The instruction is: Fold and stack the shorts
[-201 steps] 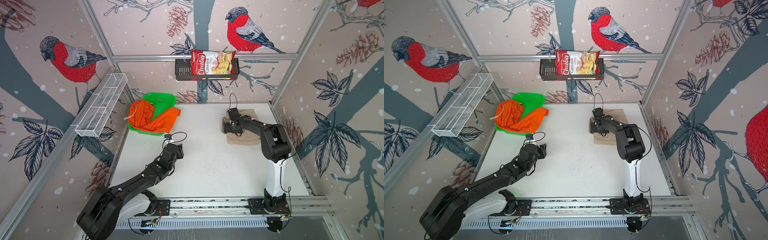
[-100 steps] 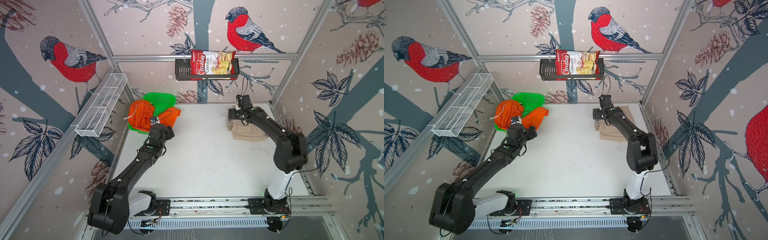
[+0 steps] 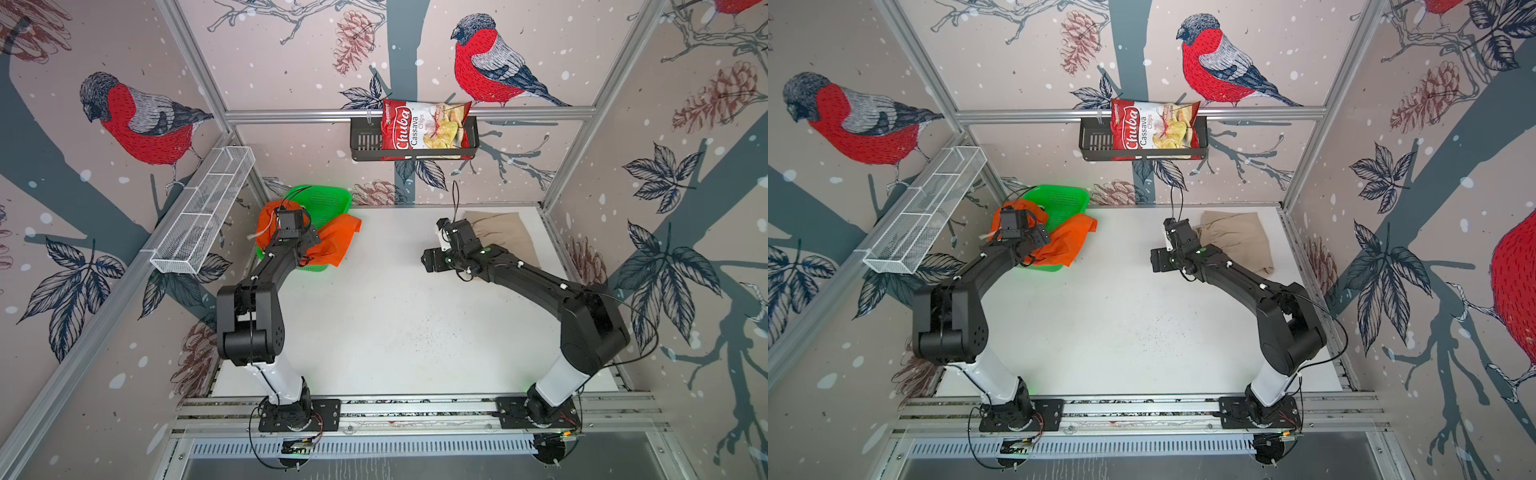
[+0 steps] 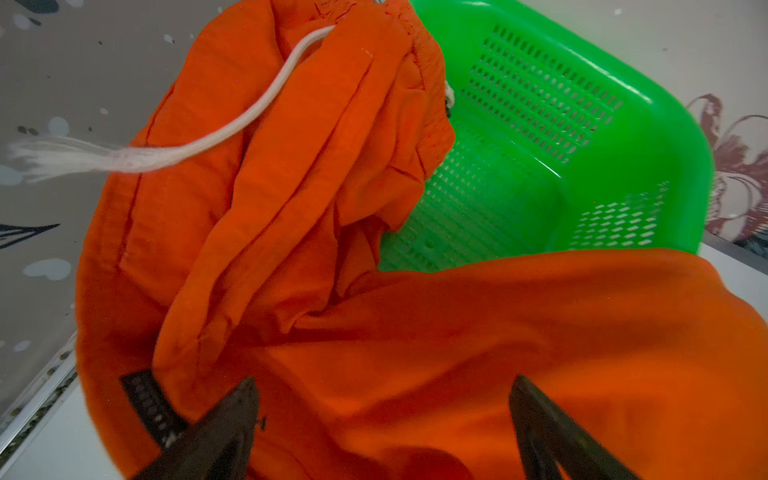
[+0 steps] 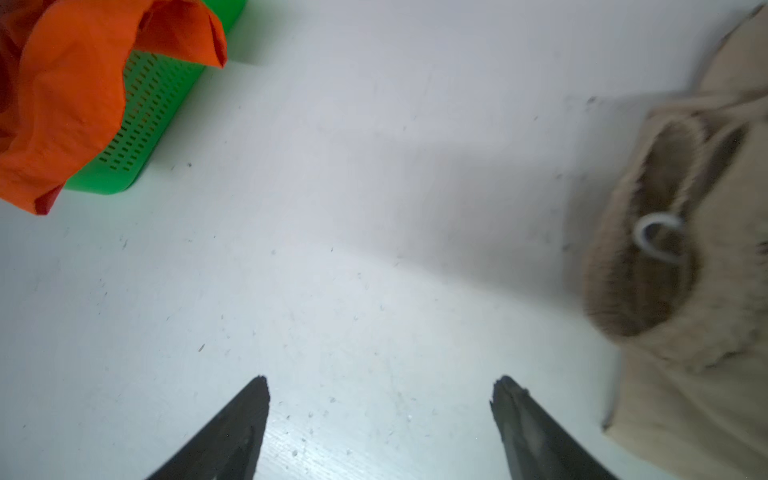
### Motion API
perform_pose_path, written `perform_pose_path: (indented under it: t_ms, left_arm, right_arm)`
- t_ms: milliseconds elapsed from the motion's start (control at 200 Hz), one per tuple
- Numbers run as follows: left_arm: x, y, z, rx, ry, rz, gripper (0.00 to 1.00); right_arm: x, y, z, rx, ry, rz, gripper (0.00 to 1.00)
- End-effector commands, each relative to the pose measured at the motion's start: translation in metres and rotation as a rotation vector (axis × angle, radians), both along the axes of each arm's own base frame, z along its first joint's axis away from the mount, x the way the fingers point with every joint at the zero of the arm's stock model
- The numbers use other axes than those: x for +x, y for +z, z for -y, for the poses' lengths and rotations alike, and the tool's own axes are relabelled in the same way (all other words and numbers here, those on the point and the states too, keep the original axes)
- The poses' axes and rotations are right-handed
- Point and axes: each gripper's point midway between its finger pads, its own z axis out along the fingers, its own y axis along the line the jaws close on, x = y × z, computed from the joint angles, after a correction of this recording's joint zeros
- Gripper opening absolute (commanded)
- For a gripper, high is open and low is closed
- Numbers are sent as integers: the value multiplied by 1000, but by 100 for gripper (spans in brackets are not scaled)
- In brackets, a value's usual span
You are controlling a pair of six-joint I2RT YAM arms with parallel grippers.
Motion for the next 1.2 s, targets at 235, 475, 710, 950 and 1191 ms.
perform_pose_path:
  t_ms: [235, 475, 710, 950, 1191]
  left_arm:
    - [28, 16, -71, 141, 65, -26, 89]
    - [68, -5, -73, 146, -18, -87, 85]
    - [94, -27, -74, 140, -37, -84, 76]
    - [103, -10, -75, 151, -48, -94, 0]
    - [90, 129, -13, 134, -265, 151, 0]
  right_arm:
    - [-29, -28, -47, 155, 42, -84, 85]
    - [-29, -27, -63, 200, 92, -89, 84]
    - [-26, -35, -60, 193, 101, -118, 82]
    - [-21, -24, -55, 233, 90, -107, 82]
    - [-11, 18, -50, 317, 78, -27, 81]
